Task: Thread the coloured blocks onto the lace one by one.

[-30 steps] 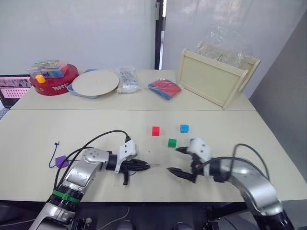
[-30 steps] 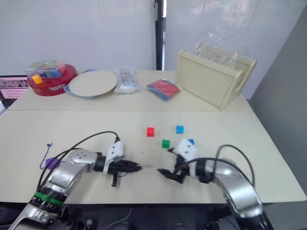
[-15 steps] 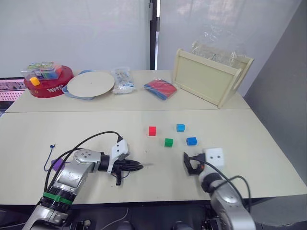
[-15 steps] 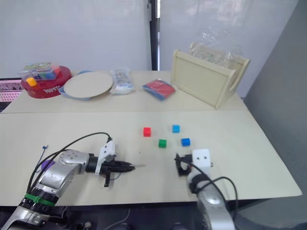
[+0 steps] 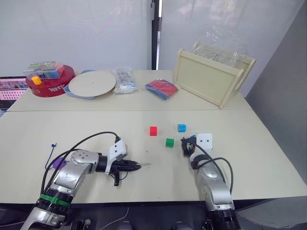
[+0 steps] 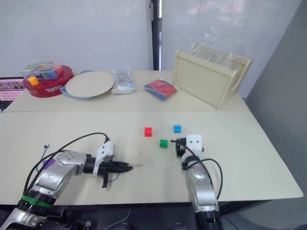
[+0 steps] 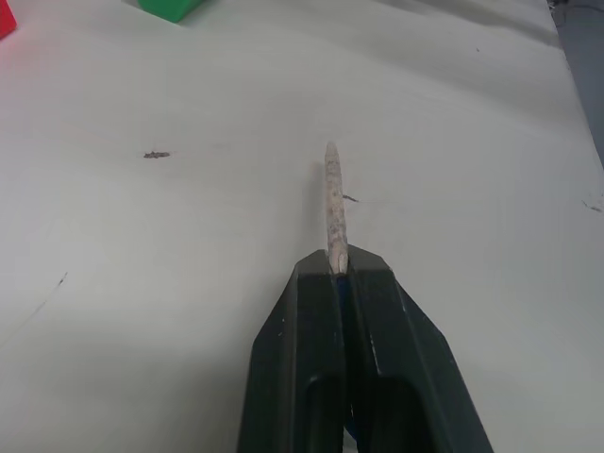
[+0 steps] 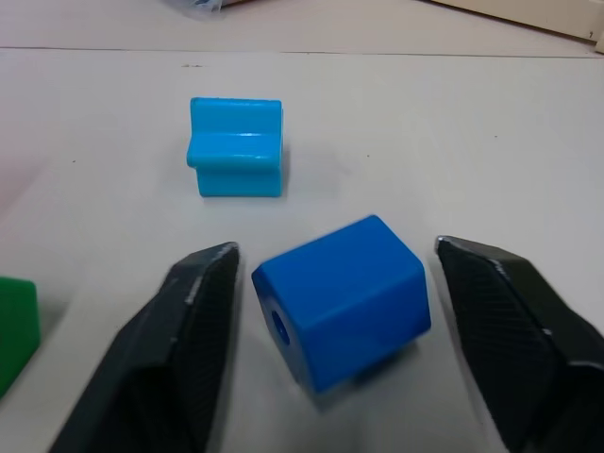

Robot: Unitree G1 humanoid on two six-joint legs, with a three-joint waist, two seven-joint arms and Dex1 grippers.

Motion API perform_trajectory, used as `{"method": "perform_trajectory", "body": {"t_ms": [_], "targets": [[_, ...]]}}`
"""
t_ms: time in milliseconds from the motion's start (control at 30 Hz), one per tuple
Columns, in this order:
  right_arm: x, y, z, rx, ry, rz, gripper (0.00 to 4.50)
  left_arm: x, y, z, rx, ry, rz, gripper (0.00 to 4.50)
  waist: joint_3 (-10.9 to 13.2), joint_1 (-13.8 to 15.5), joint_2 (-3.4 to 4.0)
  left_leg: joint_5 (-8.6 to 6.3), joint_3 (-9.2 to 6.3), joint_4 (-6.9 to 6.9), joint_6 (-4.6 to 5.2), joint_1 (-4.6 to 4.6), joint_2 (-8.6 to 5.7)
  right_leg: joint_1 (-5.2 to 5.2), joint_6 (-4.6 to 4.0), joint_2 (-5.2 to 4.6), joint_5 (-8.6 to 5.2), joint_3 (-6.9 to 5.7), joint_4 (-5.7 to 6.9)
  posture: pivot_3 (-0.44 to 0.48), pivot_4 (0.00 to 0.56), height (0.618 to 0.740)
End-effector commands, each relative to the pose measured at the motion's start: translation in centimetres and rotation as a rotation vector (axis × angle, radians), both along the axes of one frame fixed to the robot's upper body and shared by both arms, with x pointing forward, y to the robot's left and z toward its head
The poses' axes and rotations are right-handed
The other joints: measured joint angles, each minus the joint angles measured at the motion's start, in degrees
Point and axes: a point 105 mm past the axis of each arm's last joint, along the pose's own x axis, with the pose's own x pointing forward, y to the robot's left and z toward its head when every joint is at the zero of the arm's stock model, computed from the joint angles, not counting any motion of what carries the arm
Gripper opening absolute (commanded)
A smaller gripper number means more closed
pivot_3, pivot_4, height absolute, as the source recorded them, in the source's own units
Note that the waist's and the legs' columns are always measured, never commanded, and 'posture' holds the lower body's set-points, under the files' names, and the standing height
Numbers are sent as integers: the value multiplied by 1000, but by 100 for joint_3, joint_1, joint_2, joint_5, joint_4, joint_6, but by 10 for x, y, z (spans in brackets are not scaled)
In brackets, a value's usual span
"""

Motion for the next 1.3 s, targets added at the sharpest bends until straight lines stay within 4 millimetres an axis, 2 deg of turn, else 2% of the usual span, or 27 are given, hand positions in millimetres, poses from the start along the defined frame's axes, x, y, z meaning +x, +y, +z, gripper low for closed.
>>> {"method": "perform_trajectory", "body": {"t_ms": [33, 67, 167, 233, 400, 533, 600, 700, 833, 933, 1133, 1233, 1300], "targets": [[-2, 3, -1, 12, -3, 12, 1972, 0, -3, 11, -23, -36, -9, 0, 0, -1, 0, 0, 0, 0, 0, 0, 0, 0, 0, 0, 0, 0, 0, 0, 150, 740], [-3, 4, -2, 14, 0, 17, 1647, 0, -3, 11, -23, -36, -9, 0, 0, -1, 0, 0, 0, 0, 0, -1, 0, 0, 0, 0, 0, 0, 0, 0, 150, 740], [-7, 4, -3, 18, -1, 19, 1502, 1, -4, 11, -23, -38, -8, 0, 0, 0, 0, 0, 0, 0, 0, 0, 0, 0, 0, 0, 0, 0, 1, 0, 150, 740], [-10, 3, -2, 17, -3, 19, 1220, 2, -5, 11, -24, -38, -8, 0, 0, 7, 0, 0, 0, 0, 0, -1, 0, 0, 0, 0, 0, 0, 0, 0, 150, 740], [-27, 3, 16, 31, -58, 33, 1224, 2, -7, 11, -30, -39, -9, 0, 0, 10, 0, 0, -1, -1, 0, -4, -1, -1, 0, -1, 0, 0, -1, 0, 150, 740], [-94, 46, 35, -24, -102, 216, 1224, 3, -8, 12, -32, -38, -16, 0, -1, 30, 7, -1, -5, -17, 1, -10, -1, -8, 1, 1, -1, -1, -3, 0, 150, 740], [-106, 53, 37, -37, -100, 241, 1224, 4, -9, 12, -32, -36, -19, 0, 0, -15, 6, -1, -6, -19, 1, -11, 0, -11, 1, 2, -1, 0, -5, 0, 150, 740], [-106, 56, 33, -22, -76, 292, 1224, 4, -11, 11, -29, -33, -33, 0, -1, -17, 4, 4, 0, -8, -6, 2, 1, -1, -2, 2, 1, 1, -5, 0, 150, 740], [-96, 85, 22, 6, -60, 445, 1224, 3, -12, 11, -27, -31, -45, 0, 0, -2, 2, 4, -1, -8, -7, 12, 2, 10, -2, 2, 1, -1, -7, 0, 150, 740], [-88, 97, 14, 12, -42, 478, 1224, 3, -13, 11, -26, -29, -48, 0, 0, -2, 2, 4, -1, -15, -7, 5, 2, 0, -2, 3, 1, -1, -9, 0, 150, 740], [-83, 108, -6, 0, 10, 491, 1224, 2, -10, 12, -18, -29, -50, 0, 0, 20, 2, 4, -2, -17, -7, -8, 0, -5, -2, 0, 1, -1, -19, 0, 150, 740], [-83, 109, -7, 19, 15, 494, 1224, 2, -9, 12, -16, -28, -48, 0, 0, 12, 2, 4, -2, -17, -7, -3, 1, -3, -2, 1, 1, -1, -16, 0, 150, 740], [-83, 106, -4, 19, -1, 480, 2291, 1, -8, 12, -14, -28, -46, 0, 0, 12, 2, 4, -2, -17, -7, -2, 2, -3, -2, 2, 1, -1, -14, 0, 150, 740]]}}
